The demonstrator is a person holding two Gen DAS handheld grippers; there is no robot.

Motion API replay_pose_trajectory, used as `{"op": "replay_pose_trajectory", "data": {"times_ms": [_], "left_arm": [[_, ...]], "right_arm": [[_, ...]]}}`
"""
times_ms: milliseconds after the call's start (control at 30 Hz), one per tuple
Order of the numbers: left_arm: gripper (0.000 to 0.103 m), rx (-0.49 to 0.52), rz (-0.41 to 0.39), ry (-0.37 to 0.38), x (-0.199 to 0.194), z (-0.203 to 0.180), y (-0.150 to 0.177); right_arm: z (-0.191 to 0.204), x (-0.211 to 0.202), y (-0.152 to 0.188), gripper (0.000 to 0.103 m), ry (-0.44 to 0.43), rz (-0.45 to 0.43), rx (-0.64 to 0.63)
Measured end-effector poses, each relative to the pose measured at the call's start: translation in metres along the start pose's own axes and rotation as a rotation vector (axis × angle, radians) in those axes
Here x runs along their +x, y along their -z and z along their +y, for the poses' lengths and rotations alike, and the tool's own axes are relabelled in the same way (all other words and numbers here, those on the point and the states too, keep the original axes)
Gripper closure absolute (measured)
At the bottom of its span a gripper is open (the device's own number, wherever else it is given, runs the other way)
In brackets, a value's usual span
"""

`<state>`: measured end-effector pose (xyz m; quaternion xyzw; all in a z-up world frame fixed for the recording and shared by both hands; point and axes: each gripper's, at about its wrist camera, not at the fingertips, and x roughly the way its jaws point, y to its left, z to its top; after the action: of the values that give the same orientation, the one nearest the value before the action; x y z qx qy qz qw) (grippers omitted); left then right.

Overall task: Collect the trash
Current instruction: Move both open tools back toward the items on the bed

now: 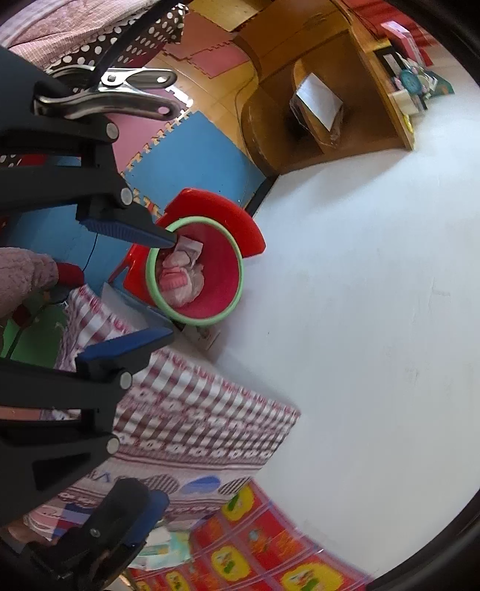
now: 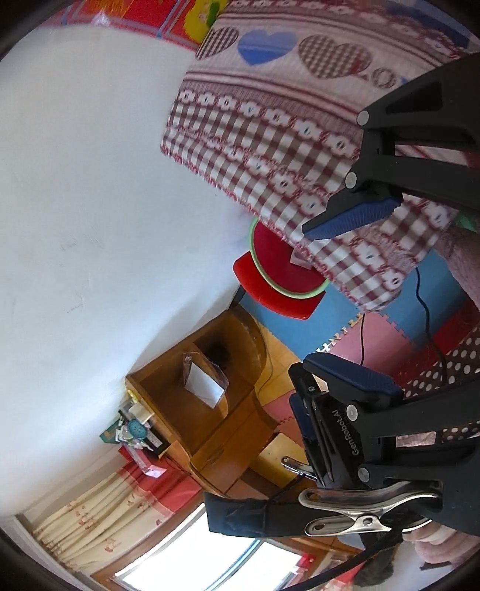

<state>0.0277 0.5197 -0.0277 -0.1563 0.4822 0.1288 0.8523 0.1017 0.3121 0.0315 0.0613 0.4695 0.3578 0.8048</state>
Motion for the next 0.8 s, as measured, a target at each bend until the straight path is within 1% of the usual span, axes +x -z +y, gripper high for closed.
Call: {"op": "replay_pose_trajectory", "data": {"times_ms": [133,267,367,600,667,800], "left_arm": [[0.056,0.032,-0.006,0.011,-0.009,-0.023,0.009],[0.056,0.067,0.003,0.045,-0.013,-0.047,0.019],[0.056,0.096,0.011,0.081,-0.018,-0.069,0.026],[0.056,0.183,0.015,0.123,-0.025,-0.125,0.045],[0.056,0.209,0.016,0.136,-0.026,-0.141,0.05],[0.056,0.263,0.02,0.17,-0.031,-0.172,0.059]], "right_arm": [[-0.012,-0.024,0.012,0.038,0.015,-0.02,0.026],[-0.024,-0.05,0.02,0.038,0.042,-0.056,0.037],[-0.035,-0.071,0.029,0.038,0.054,-0.084,0.062],[-0.06,-0.115,0.049,0.038,0.097,-0.137,0.097],[-0.069,-0.128,0.056,0.038,0.112,-0.144,0.114],[-0.088,-0.147,0.067,0.038,0.11,-0.145,0.167]]}}
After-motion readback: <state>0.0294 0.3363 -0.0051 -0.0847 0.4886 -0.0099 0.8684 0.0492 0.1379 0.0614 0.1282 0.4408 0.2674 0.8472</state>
